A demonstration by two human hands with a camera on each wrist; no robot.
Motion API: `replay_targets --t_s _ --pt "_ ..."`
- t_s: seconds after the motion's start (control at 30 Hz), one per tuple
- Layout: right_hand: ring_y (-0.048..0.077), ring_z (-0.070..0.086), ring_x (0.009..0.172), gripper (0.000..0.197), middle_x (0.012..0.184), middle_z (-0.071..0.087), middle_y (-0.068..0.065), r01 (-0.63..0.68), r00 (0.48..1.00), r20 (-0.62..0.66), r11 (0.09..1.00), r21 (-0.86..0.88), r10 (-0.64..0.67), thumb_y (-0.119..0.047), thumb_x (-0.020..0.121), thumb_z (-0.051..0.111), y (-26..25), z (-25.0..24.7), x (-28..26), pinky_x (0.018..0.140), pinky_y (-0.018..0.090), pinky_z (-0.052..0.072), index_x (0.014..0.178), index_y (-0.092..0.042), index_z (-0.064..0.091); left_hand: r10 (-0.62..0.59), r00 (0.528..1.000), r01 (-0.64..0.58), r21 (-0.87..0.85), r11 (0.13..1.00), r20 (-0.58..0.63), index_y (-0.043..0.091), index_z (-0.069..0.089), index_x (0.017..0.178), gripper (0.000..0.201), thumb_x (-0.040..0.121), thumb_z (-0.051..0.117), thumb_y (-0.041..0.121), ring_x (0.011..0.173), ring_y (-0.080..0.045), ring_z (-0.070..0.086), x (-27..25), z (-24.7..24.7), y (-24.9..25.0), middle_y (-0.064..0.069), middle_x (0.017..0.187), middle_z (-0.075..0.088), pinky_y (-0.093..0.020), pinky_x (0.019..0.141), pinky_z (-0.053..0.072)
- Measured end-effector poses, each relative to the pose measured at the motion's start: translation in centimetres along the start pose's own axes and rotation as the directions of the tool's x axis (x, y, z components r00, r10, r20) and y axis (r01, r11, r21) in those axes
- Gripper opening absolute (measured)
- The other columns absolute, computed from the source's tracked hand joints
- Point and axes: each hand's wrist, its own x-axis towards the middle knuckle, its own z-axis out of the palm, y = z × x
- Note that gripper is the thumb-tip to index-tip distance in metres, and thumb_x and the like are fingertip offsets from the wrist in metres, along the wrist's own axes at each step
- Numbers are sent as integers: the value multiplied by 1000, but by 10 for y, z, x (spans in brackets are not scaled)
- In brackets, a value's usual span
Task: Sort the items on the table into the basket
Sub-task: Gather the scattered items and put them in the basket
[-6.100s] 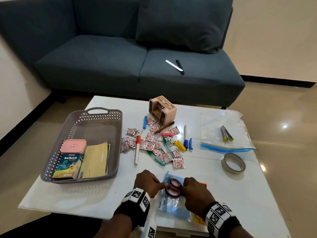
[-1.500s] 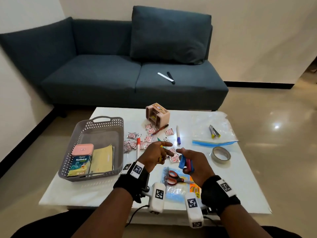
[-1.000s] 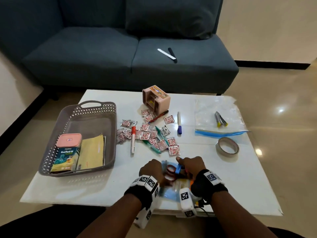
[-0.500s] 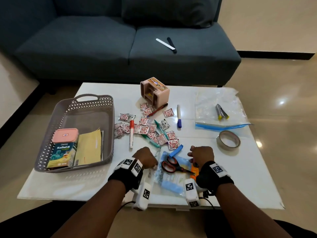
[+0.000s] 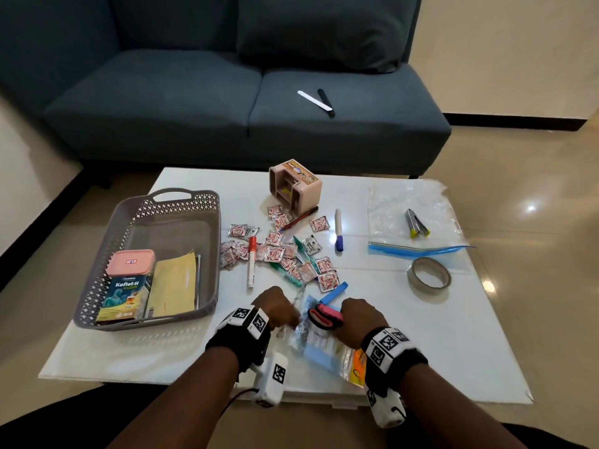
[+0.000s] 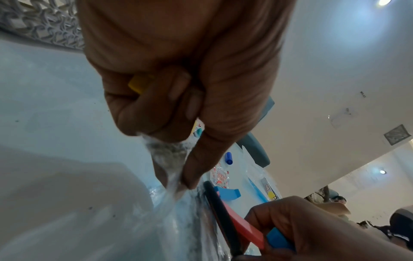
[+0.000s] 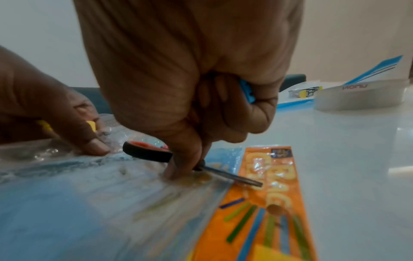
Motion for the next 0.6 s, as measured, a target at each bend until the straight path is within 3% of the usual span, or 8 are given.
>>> replay_targets --t_s 0.07,0.13,0.2,0.3,0.4,0.5,0.53,0.6 --pt "23 64 97 26 107 64 4 -11 999 -32 1000 -10 10 -35 84 61 6 -3 2 71 28 45 102 -18 58 10 1000 -10 30 999 13 6 61 63 21 71 78 13 29 -7 40 2 -1 -2 -5 49 53 -13 38 30" --pt "24 64 98 24 107 64 4 -37 996 -77 999 -22 36 -32 84 59 13 -7 2 74 30 47 104 -18 58 18 1000 -20 120 993 24 4 66 73 17 70 77 18 51 -6 59 3 -4 -2 -11 70 69 -18 45 41" --pt "25 65 98 24 107 64 4 -66 991 -116 998 -11 65 -31 84 59 24 -10 2 77 32 49 104 -18 56 -7 1000 12 212 977 -23 5 68 84 22 70 76 19 83 -15 70 2 -9 -5 -13 94 73 -25 63 54" --pt "24 65 97 24 106 65 4 -120 985 -121 993 18 122 -31 82 58 40 -13 3 77 32 49 103 -18 54 41 985 23 356 934 -170 10 67 96 19 80 64 20 100 -27 68 -2 -20 -12 -14 107 70 -31 82 55" --pt "22 62 95 40 106 63 2 -148 988 -29 989 27 149 -41 73 68 52 -16 5 71 29 47 104 -20 53 81 970 6 353 936 -229 10 69 100 23 85 58 24 92 -28 69 -5 -31 -15 -12 102 72 -30 78 55" --pt "19 59 92 61 104 62 0 -161 987 30 982 95 159 -65 64 72 56 -22 10 71 29 46 104 -21 55 83 983 -41 251 967 -162 7 74 92 19 84 63 21 72 -21 73 -13 -44 -7 -9 82 76 -31 74 61" --pt "19 59 92 59 105 62 1 -163 987 23 980 114 161 -67 70 66 56 -23 11 72 30 46 105 -21 56 96 987 -65 229 971 -128 7 75 90 18 83 66 20 69 -19 74 -15 -47 -4 -8 79 76 -33 74 61" --pt "20 59 96 43 110 63 3 -166 986 -16 982 95 168 -58 86 52 54 -22 14 76 31 47 106 -20 57 121 989 -103 195 975 -81 8 77 90 17 80 72 20 68 -16 73 -19 -52 2 -6 80 77 -32 74 61"
